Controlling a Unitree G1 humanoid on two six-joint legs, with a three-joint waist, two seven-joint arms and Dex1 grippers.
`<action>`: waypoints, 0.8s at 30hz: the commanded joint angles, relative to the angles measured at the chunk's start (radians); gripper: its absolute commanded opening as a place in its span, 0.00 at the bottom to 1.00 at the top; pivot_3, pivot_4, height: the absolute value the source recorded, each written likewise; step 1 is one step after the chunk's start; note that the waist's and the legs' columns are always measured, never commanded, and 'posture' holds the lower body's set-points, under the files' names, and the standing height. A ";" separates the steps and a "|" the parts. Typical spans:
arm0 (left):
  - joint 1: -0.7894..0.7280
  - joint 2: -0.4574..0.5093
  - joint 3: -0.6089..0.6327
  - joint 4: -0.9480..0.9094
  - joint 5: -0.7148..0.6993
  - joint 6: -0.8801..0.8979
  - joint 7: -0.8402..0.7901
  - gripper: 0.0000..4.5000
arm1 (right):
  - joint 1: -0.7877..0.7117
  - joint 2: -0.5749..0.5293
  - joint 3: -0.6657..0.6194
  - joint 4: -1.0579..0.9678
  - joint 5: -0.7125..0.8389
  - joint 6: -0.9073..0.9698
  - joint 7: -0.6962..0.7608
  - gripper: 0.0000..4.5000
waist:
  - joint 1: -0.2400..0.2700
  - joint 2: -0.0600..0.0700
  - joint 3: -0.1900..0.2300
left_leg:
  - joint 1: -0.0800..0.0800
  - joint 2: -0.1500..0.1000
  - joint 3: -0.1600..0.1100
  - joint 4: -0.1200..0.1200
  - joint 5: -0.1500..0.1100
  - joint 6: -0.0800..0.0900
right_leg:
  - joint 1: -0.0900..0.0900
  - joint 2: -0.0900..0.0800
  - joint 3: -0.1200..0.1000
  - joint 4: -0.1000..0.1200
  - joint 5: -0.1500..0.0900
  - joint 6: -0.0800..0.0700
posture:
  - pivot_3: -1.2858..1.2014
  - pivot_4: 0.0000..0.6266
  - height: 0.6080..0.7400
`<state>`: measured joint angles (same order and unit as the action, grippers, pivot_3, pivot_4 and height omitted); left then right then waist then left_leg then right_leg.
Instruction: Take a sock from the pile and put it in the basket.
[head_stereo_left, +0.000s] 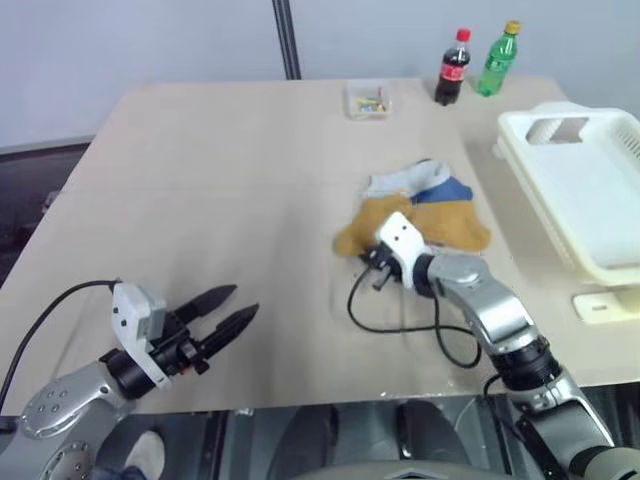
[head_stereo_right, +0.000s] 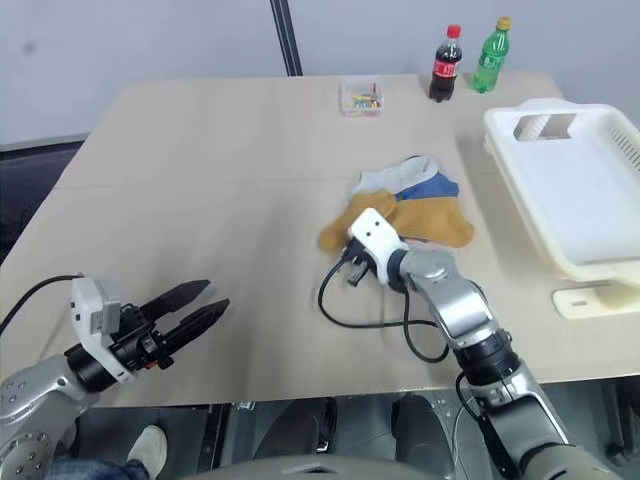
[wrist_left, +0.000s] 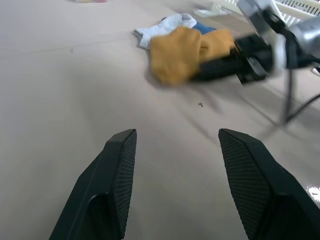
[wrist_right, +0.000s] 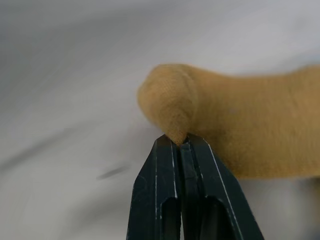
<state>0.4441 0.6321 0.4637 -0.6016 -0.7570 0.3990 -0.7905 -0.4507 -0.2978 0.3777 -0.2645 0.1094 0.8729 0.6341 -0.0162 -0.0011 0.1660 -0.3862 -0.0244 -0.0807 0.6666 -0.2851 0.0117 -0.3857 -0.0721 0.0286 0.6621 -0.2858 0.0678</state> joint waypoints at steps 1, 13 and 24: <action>0.000 0.007 0.022 -0.030 -0.008 -0.009 -0.004 0.62 | 0.028 -0.009 -0.005 -0.154 0.100 0.184 0.035 0.01 | 0.000 0.000 0.000 | 0.000 0.000 0.000 0.000 0.000 0.000 | 0.000 0.000 0.000 0.000 0.000 0.000 | 0.52 0.24 1.00; -0.039 0.040 0.011 0.002 -0.014 0.014 -0.031 0.62 | 0.016 0.140 -0.099 -0.175 0.265 0.149 -0.013 0.52 | -0.003 0.000 0.000 | 0.001 0.000 0.000 -0.001 0.000 0.001 | 0.000 0.001 0.000 0.000 0.000 0.000 | 0.52 0.24 1.00; -0.061 0.040 -0.006 0.022 -0.002 0.020 -0.049 0.62 | 0.013 -0.077 -0.250 0.001 0.210 -0.092 -0.014 0.57 | -0.005 0.000 0.000 | 0.001 0.000 0.001 -0.001 0.000 0.001 | 0.000 0.001 0.000 0.001 0.000 0.000 | 0.52 0.24 1.00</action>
<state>0.3890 0.6680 0.4603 -0.5749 -0.7578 0.4285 -0.8307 -0.4173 -0.3891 0.1344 -0.2945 0.3447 0.8538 0.6480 -0.0217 -0.0012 0.1659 -0.3847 -0.0241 -0.0801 0.6656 -0.2855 0.0123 -0.3855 -0.0704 0.0287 0.6631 -0.2857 0.0676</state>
